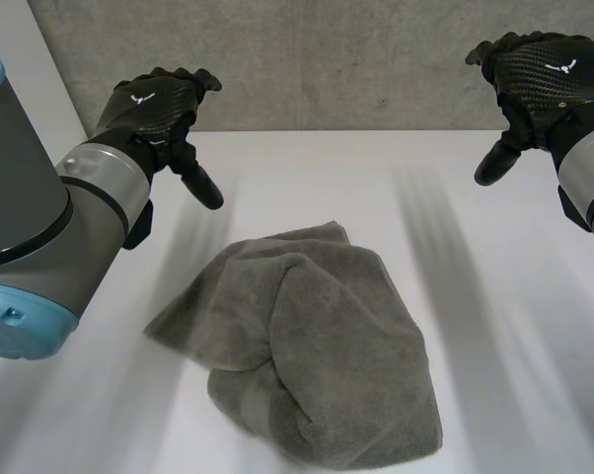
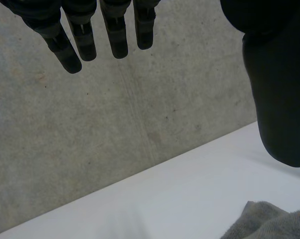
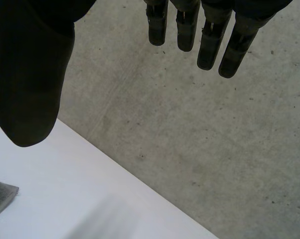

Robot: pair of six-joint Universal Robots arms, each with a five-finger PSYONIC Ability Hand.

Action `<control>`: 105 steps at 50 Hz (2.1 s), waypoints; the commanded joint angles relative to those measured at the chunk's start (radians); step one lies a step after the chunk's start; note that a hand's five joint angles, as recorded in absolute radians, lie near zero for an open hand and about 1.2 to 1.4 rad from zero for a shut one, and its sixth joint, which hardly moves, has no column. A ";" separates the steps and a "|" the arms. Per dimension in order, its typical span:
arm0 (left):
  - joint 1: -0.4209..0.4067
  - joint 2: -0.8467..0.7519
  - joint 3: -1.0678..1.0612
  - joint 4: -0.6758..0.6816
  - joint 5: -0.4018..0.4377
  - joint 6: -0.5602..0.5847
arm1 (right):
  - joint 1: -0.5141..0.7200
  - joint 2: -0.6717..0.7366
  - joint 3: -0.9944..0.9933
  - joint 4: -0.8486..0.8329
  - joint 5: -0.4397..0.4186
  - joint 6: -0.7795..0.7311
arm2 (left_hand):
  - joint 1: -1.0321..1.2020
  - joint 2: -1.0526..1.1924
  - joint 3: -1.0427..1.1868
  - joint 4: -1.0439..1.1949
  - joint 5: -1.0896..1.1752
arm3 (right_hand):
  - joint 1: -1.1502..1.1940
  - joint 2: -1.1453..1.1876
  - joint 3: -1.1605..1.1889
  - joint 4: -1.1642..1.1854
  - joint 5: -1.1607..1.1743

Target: Fold the towel.

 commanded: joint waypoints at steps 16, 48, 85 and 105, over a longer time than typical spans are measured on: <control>0.013 0.010 0.004 -0.027 0.008 0.022 | 0.025 0.016 0.017 0.067 -0.100 -0.036 | -0.085 -0.084 -0.076 -0.087 -0.219 | -0.026 -0.071 -0.063 -0.077 -0.053; 0.044 -0.411 0.030 -0.047 0.138 0.245 | 0.348 0.377 0.161 0.204 -0.383 -0.482 | 0.047 0.047 0.056 0.044 -0.088 | 0.724 0.679 0.687 0.674 0.698; 0.023 -0.327 0.031 -0.074 0.053 0.214 | -0.076 0.377 -0.035 -0.011 -0.081 -0.139 | 0.565 0.566 0.575 0.563 0.431 | -0.026 -0.071 -0.063 -0.077 -0.053; 0.050 -0.132 -0.116 -0.051 0.054 0.194 | 0.191 0.091 0.147 0.005 -0.064 -0.251 | -0.088 -0.087 -0.078 -0.090 -0.222 | 0.031 -0.014 -0.006 -0.019 0.004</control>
